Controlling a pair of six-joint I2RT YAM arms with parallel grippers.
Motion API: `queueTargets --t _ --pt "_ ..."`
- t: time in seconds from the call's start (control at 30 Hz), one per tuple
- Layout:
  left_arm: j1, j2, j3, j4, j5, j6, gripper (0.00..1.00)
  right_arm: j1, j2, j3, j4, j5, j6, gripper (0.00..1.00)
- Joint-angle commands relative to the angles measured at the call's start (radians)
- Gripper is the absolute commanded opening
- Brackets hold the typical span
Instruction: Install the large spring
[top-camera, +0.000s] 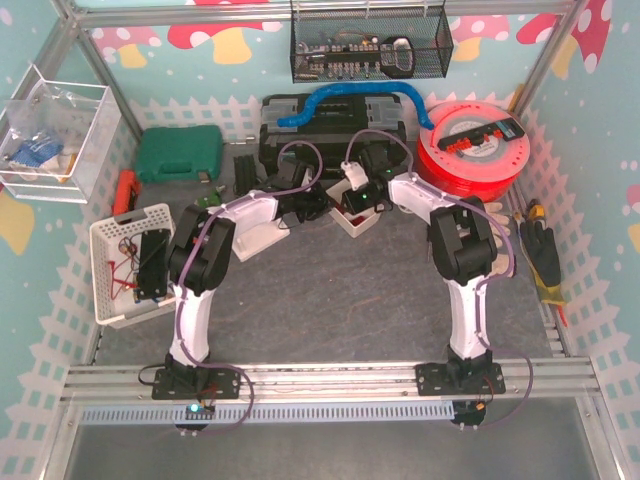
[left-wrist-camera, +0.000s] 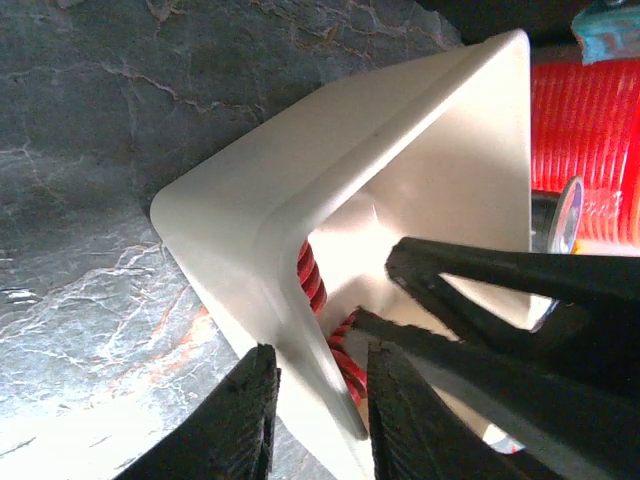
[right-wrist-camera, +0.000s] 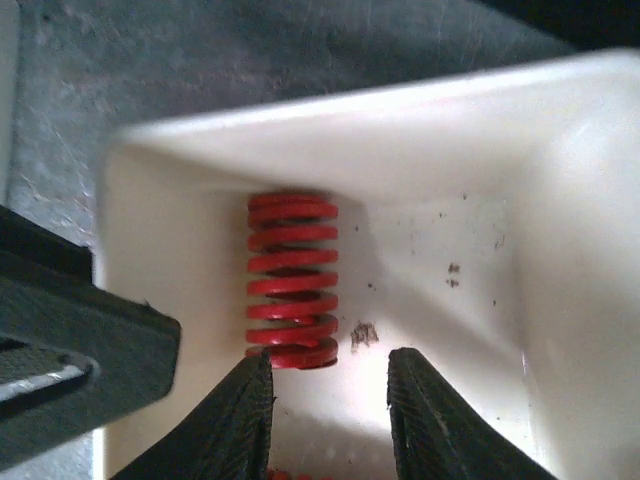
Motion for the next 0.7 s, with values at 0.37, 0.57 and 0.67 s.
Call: queueTargets --t 0.37,0.57,0.67 --pt "0.044 0.003 0.056 -0.015 0.000 0.017 0.31 0.000 0.079 0.100 0.055 -0.137 0.045 0.41" --pt "0.044 0.031 0.064 -0.015 0.022 0.013 0.31 0.005 0.106 0.090 0.026 -0.123 0.028 0.41" --pt "0.042 0.043 0.076 -0.015 0.028 0.013 0.29 0.006 0.127 0.081 0.022 -0.091 0.012 0.42"
